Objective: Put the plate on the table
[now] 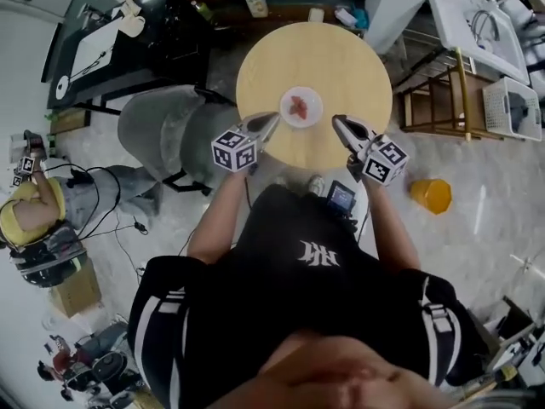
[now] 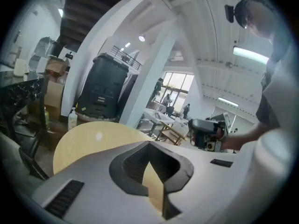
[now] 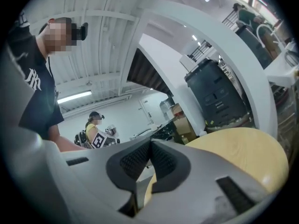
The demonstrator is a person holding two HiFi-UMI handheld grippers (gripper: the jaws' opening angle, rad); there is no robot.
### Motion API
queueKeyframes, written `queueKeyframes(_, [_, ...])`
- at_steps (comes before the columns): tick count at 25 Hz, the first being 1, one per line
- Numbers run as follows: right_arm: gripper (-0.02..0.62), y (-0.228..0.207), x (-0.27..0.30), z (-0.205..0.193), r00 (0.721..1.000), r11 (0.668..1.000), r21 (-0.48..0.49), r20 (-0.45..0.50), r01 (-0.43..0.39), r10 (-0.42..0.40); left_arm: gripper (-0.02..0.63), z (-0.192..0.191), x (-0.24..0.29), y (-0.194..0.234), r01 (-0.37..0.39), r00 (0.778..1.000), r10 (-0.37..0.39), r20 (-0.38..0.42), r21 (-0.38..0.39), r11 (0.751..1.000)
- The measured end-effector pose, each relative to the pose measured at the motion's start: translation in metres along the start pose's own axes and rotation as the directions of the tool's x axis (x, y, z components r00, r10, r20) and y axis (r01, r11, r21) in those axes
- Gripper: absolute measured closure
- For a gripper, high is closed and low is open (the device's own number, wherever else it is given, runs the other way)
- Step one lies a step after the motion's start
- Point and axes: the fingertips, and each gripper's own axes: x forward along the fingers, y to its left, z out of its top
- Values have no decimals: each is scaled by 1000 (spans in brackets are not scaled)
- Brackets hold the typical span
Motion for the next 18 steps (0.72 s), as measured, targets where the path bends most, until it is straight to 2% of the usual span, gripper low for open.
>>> queueKeyframes(4, [598, 31, -9, -18, 999, 999, -21, -27, 27, -28, 594, 11, -35, -31, 84, 989, -81, 123, -20, 996])
queueKeyframes(7, [597, 60, -12, -21, 1000, 1000, 5, -7, -6, 6, 594, 21, -57, -51, 169, 969, -165, 181, -2, 986])
queueKeyframes(9, [598, 82, -10, -25, 999, 998, 44, -10, -40, 41, 594, 23, -70, -59, 209, 962, -212, 174, 36, 977])
queueKeyframes(12, [600, 108, -6, -36, 999, 998, 41, -27, -44, 45, 595, 19, -88, -65, 255, 953, -266, 145, 88, 963])
queueKeyframes(18, [600, 149, 1, -61, 999, 999, 35, -34, -22, 23, 594, -7, -126, -82, 323, 937, -333, 107, 95, 942])
